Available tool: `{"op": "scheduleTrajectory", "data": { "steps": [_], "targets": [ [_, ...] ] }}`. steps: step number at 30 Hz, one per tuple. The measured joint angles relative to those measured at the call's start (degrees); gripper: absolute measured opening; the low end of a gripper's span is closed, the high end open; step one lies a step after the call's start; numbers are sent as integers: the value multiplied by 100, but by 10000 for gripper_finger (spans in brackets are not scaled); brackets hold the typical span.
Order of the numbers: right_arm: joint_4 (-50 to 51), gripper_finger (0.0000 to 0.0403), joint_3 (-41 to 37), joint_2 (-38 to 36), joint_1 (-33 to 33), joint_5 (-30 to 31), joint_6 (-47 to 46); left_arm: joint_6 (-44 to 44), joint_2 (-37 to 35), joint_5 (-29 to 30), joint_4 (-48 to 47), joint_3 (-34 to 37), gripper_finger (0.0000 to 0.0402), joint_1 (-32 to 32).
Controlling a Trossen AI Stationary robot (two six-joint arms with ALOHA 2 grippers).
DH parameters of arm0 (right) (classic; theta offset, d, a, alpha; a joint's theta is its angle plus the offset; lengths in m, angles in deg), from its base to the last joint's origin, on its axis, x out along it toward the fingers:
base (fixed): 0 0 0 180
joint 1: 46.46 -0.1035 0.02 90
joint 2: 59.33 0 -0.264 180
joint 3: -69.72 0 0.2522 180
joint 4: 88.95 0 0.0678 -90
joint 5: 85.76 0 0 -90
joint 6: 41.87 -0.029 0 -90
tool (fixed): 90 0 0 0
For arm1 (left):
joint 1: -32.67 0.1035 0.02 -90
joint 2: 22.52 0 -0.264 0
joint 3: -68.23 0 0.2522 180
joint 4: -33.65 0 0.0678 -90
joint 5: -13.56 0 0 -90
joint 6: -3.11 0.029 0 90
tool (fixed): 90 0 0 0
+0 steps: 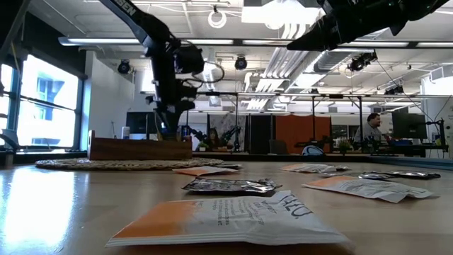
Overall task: Pick & Place Tea
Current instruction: Adjust the yellow tea bag in the right section of the wooden organizer, then put the purple tea bag into the middle section of the wooden organizer
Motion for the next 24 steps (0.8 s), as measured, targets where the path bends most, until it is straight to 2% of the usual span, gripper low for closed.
{"op": "scheduleTrajectory", "data": {
  "steps": [5, 9, 15, 19, 24],
  "targets": [
    [0, 0, 0, 0, 2, 0, -6, -53, -202, -44, -402, -466, 97, -381],
    [122, 1, 0, 7, 2, 2, -17, -414, -462, 72, -572, -839, 97, -769],
    [502, 1, 0, 13, 2, 2, -12, -907, -1111, 68, -1335, -1144, 97, -1397],
    [578, 1, 0, 13, 0, 2, -153, -1173, -1772, 45, -1704, -1096, 97, -1830],
    [884, 6, 0, 13, 2, 2, -555, -1768, -2539, 76, -1337, -181, 97, -2355]
  ]
}}
